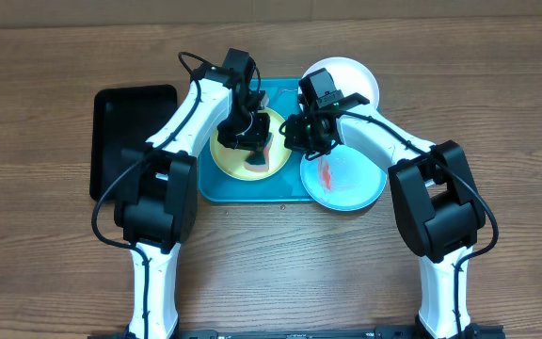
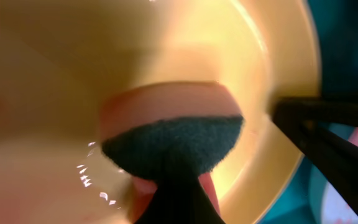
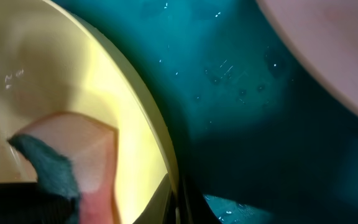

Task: Clean dirty plates on tray and stack at the side
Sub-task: 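Scrub the yellow plate with the sponge while right gripper holds it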

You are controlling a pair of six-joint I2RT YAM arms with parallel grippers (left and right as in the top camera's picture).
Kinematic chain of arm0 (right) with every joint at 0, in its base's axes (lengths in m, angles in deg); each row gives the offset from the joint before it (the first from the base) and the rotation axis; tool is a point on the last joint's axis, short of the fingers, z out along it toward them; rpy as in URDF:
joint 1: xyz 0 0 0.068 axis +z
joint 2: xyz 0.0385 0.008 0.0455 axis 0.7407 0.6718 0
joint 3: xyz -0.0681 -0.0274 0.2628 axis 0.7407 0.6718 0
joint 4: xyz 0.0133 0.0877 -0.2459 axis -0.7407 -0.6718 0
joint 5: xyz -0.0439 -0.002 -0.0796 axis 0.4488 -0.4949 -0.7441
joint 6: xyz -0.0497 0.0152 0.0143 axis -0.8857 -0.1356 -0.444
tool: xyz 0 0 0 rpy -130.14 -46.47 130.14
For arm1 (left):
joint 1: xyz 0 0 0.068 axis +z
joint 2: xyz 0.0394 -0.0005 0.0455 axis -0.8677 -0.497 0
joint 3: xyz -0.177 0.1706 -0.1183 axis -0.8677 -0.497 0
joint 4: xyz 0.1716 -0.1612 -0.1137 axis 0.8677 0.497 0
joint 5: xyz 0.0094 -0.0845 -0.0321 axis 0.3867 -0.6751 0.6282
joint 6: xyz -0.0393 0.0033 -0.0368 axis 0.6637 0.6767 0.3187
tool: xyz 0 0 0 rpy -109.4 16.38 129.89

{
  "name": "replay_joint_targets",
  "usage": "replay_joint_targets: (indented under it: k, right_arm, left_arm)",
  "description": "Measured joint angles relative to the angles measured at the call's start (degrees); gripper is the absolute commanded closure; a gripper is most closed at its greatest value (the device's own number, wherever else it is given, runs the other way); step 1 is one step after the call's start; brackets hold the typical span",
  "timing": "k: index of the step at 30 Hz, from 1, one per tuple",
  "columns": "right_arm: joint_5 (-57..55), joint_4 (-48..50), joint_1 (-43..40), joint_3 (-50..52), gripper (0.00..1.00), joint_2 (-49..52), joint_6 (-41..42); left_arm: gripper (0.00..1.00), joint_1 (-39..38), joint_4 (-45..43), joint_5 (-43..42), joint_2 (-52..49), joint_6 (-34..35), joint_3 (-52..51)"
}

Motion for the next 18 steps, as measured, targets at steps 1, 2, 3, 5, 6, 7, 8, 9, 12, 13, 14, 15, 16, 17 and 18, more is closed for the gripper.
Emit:
replay_joint_targets:
  k: [1,2,3,5,6,7,8,9,12,13,14,15,16,17,18]
  right_arm:
    - [0.0,0.07,0.0,-0.02,0.96,0.0,-0.02]
    - [0.02,0.09,0.02,-0.02,0.96,0.0,-0.04]
    - [0.13,0.13,0.09,0.0,0.96,0.0,0.0]
    - [0.24,0.13,0.26,0.0,0.96,0.02,-0.02]
    - [0.28,0.17,0.37,-0.02,0.96,0.02,0.0]
    - [0.33,0.2,0.42,-0.02,0.96,0.02,0.02]
    - [0.35,0.2,0.44,-0.02,0.96,0.02,0.02]
    - [0.37,0.22,0.44,-0.02,0.96,0.02,0.04]
    - [0.42,0.2,0.44,0.0,0.96,0.02,0.09]
    - [0.39,0.22,0.44,0.0,0.96,0.02,0.09]
    - [0.44,0.35,0.44,-0.02,0.96,0.02,0.13]
    - [0.44,0.5,0.44,0.0,0.96,0.02,0.17]
    - [0.39,0.52,0.44,0.0,0.96,0.02,0.17]
    - [0.37,0.61,0.44,0.0,0.96,0.02,0.17]
    - [0.33,0.57,0.42,-0.02,0.96,0.02,0.17]
  left_arm:
    - [0.96,0.02,0.09,1.51,0.0,1.03,0.0]
    - [0.96,0.02,0.26,3.63,0.02,2.58,0.02]
    - [0.96,0.02,0.66,6.25,0.02,4.35,0.02]
    - [0.96,-0.13,1.57,11.65,0.02,7.85,0.09]
    - [0.96,-0.13,1.73,14.53,0.02,9.53,0.15]
    - [0.96,-0.13,1.79,17.44,0.02,10.84,0.22]
    - [0.96,-0.13,1.79,19.63,0.02,11.72,0.22]
    - [0.96,-0.15,1.79,22.45,0.02,12.92,0.22]
    - [0.96,-0.59,1.81,30.01,0.02,16.11,0.22]
    - [0.96,-0.94,1.81,32.2,0.02,17.09,0.22]
    - [0.96,-1.33,1.75,34.05,0.02,17.84,0.22]
    - [0.96,-1.79,1.62,35.56,0.02,18.47,0.22]
    - [0.96,-2.32,1.38,36.92,0.0,18.91,0.22]
    - [0.96,-2.8,1.07,37.81,0.0,19.04,0.22]
    - [0.96,-3.41,0.63,38.8,0.0,19.08,0.22]
